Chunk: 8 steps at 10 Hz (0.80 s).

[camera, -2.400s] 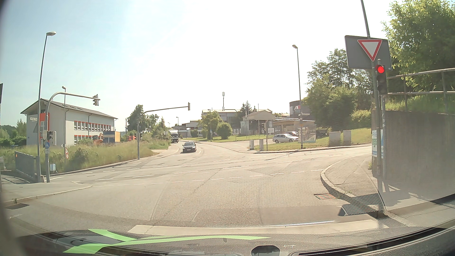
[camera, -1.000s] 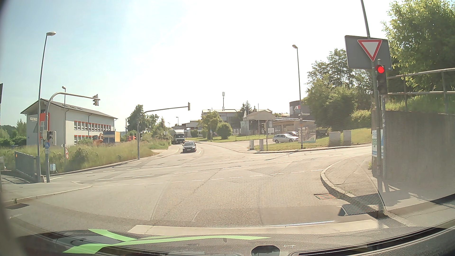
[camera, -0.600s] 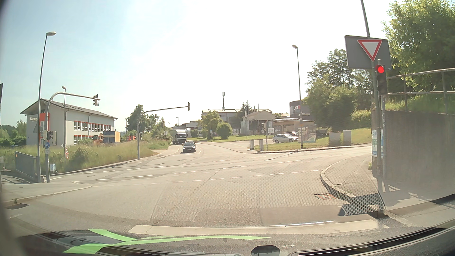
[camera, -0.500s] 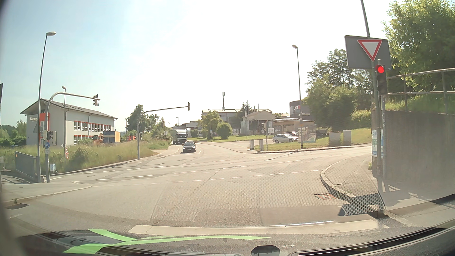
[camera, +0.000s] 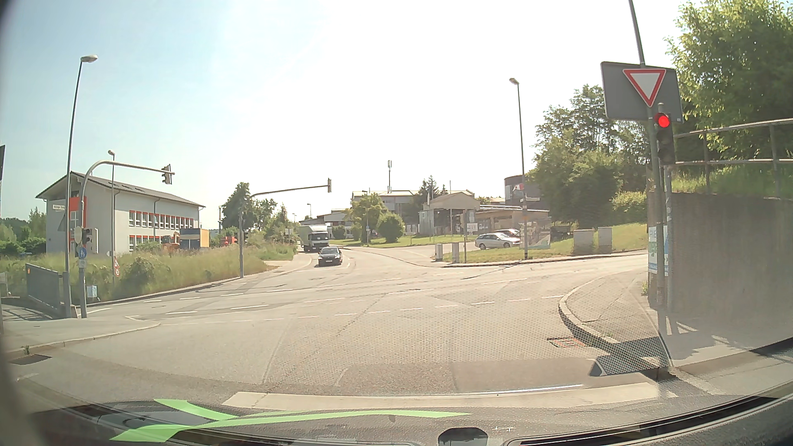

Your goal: Follow the waypoints while adhering to traffic rules and regulations

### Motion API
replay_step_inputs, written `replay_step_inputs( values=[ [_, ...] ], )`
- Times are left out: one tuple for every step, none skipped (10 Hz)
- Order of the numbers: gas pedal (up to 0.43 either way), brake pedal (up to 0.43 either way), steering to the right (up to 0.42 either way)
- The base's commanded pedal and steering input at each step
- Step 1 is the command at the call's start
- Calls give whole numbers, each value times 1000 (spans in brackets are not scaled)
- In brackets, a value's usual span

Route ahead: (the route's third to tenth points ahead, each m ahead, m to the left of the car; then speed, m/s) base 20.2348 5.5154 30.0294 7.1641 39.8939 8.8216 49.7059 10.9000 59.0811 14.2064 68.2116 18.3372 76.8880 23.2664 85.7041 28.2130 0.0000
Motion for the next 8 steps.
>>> replay_step_inputs(
  values=[
    [0,220,3],
    [0,220,3],
    [0,220,3],
    [0,220,3],
    [0,220,3],
    [0,220,3],
    [0,220,3],
    [0,220,3]
  ],
)
